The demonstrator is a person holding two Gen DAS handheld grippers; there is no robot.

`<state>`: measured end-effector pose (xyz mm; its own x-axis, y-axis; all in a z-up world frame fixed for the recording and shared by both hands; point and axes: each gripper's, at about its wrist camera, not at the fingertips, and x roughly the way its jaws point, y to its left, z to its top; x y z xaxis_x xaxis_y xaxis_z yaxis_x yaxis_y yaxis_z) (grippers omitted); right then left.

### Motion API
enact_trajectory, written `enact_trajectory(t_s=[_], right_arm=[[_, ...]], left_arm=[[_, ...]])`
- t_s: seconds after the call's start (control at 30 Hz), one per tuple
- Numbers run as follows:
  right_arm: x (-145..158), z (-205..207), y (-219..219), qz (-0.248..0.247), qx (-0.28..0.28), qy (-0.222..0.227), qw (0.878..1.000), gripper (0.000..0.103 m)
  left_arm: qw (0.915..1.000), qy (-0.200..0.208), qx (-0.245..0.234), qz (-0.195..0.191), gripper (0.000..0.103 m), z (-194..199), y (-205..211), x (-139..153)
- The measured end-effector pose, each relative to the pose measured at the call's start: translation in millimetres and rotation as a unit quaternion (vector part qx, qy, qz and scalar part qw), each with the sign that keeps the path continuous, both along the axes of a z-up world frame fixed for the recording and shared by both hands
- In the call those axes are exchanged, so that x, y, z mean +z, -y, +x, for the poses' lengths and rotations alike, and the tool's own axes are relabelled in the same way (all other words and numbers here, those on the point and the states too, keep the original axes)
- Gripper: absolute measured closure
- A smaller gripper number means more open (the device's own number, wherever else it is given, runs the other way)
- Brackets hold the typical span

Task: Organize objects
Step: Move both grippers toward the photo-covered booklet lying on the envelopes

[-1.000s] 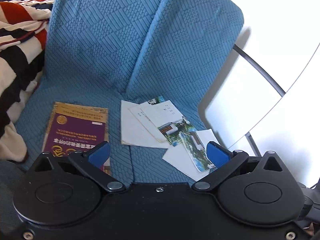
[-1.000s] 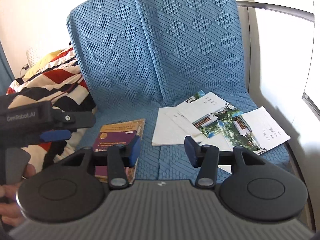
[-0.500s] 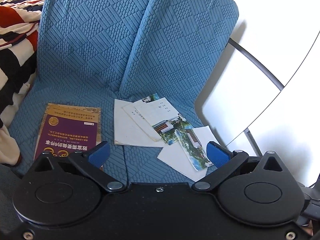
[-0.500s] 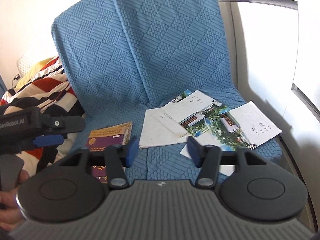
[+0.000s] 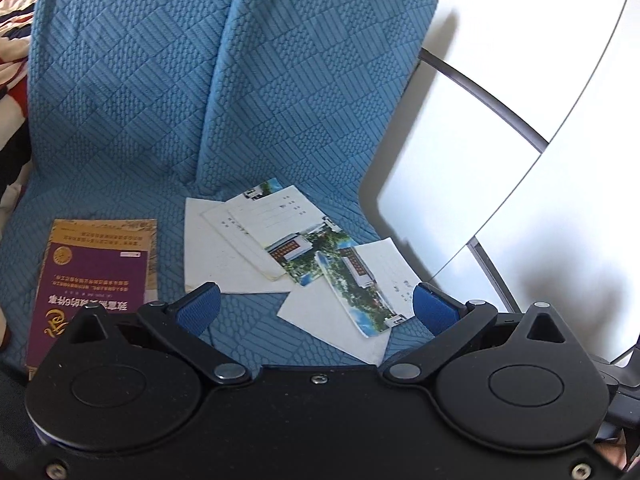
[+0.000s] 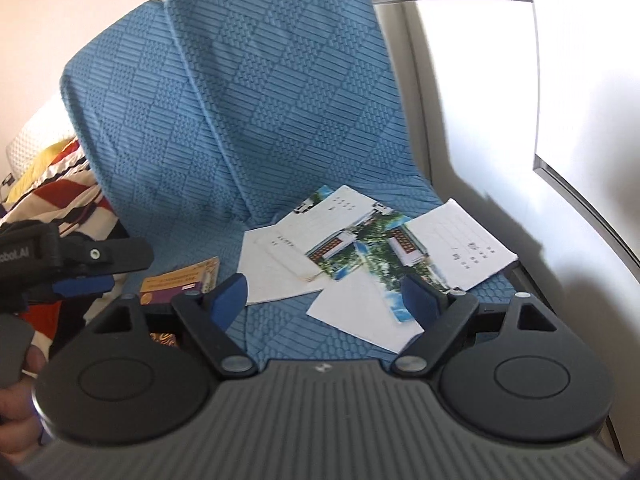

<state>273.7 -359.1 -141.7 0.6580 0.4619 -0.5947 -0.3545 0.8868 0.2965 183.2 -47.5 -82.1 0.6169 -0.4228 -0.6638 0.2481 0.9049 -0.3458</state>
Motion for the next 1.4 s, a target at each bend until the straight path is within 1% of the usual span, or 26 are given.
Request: enact_trajectory(t_s=[0.37,0.63,0.87,0.97,1.2,1.27,1.4], right_arm=[[-26.5,25.3,36.6,0.007,-0.042,-0.029,0.999,0.017],[-48.2,47.4,59.5,0.01,-0.076,-0.056,0.995,0.017],[-63.5,71.0,76.8,0.015,-0.095,-0.074,0.993,0.017],[-70.1,80.8,84.4,0.016,-0.105,-0.077,0.991,0.017],[-92.6,109.2,98.5,0.024,-0.124,-0.095,0.987,0.017],[-99.3,117.7,101.0,0.025,-0.127,-0.099,0.987,0.017],[-113.8,132.6,106.7,0.032,-0.128,-0.109,0.985,0.018]], left_arm=[[0.9997,-0.018,-0.014,0.005,0.001,13.6,39.2,-18.6],[0.9988,-0.043,-0.019,0.015,0.001,38.4,62.6,-42.6],[0.9979,-0.052,-0.034,0.015,0.002,57.4,85.7,-61.7],[0.9969,-0.065,-0.038,0.022,0.004,67.9,95.8,-74.6],[0.9944,-0.09,-0.049,0.025,0.013,91.6,117.1,-105.2],[0.9935,-0.099,-0.051,0.022,0.016,98.4,122.9,-115.5],[0.9897,-0.13,-0.06,0.011,0.022,113.1,136.4,-139.4]])
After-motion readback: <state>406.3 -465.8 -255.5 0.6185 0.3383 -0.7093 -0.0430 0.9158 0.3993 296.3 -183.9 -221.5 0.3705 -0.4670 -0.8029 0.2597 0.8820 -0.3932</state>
